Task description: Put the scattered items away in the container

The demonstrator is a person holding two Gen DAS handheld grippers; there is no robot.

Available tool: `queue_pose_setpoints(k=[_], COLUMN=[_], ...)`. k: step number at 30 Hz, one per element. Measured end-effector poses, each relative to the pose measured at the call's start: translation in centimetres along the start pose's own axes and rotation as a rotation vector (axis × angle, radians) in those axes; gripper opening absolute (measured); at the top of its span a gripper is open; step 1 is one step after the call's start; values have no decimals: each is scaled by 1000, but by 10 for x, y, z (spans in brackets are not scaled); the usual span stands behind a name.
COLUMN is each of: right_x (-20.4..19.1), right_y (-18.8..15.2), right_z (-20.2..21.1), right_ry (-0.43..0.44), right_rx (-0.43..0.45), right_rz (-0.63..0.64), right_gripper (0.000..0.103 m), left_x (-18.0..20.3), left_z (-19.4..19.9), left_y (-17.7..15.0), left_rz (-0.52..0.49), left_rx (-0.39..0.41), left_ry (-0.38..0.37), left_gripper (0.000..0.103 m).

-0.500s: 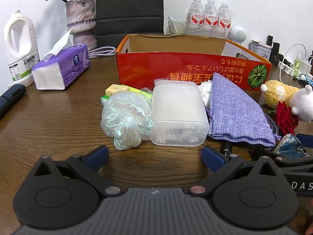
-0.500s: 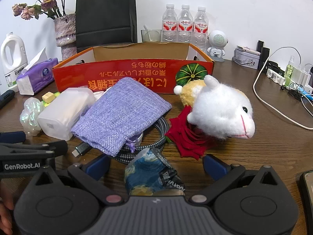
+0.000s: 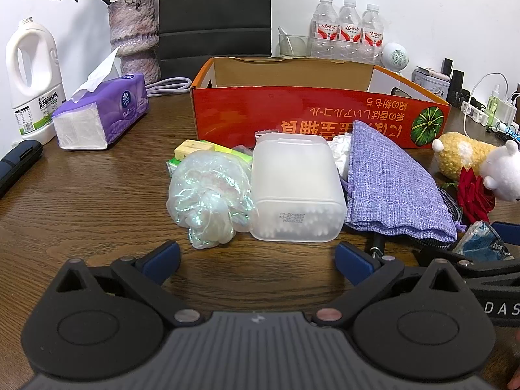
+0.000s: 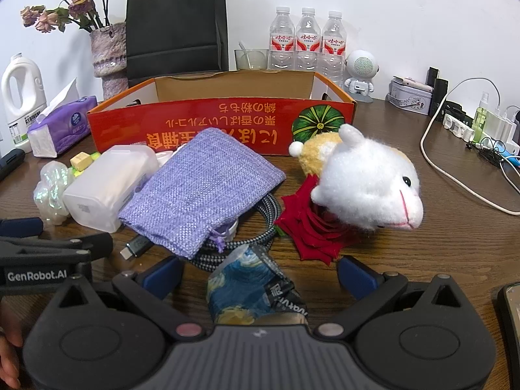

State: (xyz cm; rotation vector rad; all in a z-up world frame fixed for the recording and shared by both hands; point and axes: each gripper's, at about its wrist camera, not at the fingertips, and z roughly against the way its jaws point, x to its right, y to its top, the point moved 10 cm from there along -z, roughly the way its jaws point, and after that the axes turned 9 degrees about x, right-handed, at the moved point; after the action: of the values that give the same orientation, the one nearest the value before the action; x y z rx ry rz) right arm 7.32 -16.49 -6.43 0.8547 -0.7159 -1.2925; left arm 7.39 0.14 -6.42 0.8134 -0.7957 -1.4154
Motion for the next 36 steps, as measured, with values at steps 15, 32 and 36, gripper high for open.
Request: queue_pose_setpoints(k=[15, 32, 36], right_x=[-4, -4, -5], right_y=[-2, -3, -3], right_z=[5, 5, 5], right_ry=[15, 18, 18], right_rx=[0, 0, 2], right_rz=[10, 11, 11], right_gripper=[103, 103, 103], left_x=[0, 0, 0], left_z=[0, 0, 0], left_y=[0, 0, 0], left_rz=[0, 1, 1], left_rx=[1, 1, 1], left_ry=[1, 1, 2], left_gripper=[103, 103, 103])
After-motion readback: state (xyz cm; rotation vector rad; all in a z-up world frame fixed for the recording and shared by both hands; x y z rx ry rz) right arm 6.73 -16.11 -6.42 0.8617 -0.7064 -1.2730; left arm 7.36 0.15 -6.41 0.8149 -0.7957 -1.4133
